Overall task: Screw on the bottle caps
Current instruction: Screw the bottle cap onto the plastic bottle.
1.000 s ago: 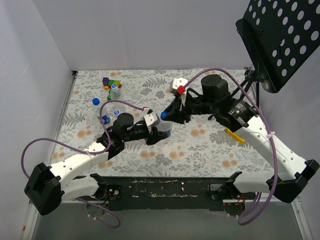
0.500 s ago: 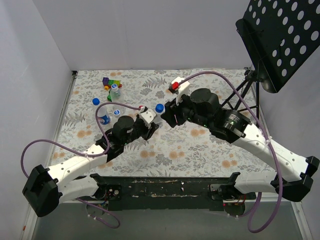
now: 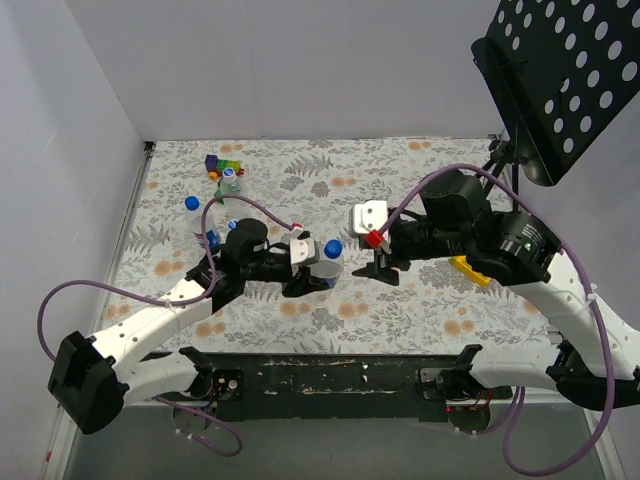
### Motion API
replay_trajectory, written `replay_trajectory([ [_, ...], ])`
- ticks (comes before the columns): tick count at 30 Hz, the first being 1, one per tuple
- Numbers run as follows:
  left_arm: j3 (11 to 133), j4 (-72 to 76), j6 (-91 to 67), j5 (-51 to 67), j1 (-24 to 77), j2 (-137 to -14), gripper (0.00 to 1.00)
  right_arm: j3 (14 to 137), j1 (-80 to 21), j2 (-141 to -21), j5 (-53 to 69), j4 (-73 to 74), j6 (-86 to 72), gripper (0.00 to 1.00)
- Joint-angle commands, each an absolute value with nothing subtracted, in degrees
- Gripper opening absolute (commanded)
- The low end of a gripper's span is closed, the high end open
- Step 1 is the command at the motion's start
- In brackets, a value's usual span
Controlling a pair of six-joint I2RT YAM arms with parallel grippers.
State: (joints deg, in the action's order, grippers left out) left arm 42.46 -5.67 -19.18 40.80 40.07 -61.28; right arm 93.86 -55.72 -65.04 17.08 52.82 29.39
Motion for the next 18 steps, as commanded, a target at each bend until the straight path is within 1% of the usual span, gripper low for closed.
replay_trajectory([
  [1, 44.74, -10.28, -14.94, 48.87, 39.90, -62.58, 0.32, 100.79, -55.63, -69.69, 26.89, 61.07, 43.23, 0.72],
  [6, 44.83, -10.72, -14.50, 48.96, 39.90, -62.93, 0.31, 106.51, -55.63, -74.79, 27.59, 67.31, 50.09, 0.70],
  [9, 44.82, -10.72, -14.33, 48.78, 39.82, -62.76, 0.31, 108.37, -55.63, -76.81, 30.49, 69.86, 52.64, 0.69],
  [18, 44.65, -10.81, -14.06, 48.60, 39.90, -62.23, 0.31, 111.18, -55.63, -80.68, 28.65, 70.58, 54.14, 0.65],
])
